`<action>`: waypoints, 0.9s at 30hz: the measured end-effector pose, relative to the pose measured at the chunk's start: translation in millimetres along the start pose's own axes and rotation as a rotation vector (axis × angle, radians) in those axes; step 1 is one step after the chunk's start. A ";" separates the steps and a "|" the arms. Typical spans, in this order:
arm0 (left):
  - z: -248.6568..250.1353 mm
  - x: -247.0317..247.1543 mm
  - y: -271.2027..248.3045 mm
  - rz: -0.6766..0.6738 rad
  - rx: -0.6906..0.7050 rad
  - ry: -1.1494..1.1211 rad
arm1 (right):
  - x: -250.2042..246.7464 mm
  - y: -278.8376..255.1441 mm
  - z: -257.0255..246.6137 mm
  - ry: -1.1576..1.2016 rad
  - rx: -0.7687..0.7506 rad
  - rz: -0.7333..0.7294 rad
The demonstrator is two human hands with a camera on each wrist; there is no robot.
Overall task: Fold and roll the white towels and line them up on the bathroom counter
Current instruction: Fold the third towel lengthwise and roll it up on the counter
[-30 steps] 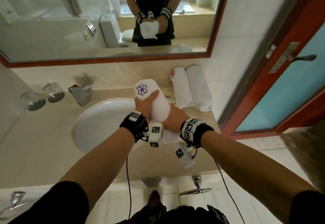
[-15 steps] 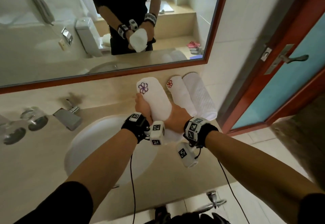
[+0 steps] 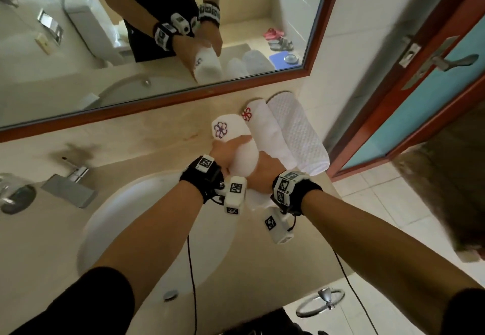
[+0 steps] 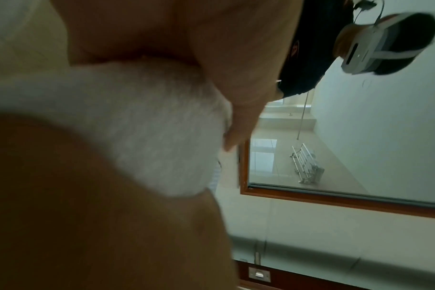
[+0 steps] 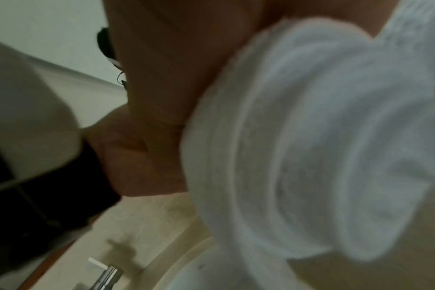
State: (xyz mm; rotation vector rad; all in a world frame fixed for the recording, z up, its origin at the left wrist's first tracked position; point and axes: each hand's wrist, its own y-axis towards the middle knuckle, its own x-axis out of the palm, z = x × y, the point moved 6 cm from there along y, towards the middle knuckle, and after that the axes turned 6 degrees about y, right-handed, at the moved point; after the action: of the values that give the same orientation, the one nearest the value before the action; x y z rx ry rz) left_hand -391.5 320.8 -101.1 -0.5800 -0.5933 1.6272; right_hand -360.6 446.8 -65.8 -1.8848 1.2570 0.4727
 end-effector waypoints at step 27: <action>15.5 17.1 87.3 0.320 0.182 0.247 | -122.6 175.6 131.9 0.290 0.275 0.111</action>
State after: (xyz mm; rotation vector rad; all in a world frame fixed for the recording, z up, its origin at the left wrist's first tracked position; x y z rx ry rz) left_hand -468.0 326.3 -148.8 -0.7545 -0.1724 1.8484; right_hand -554.7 590.9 -135.2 -1.6953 1.5368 0.0758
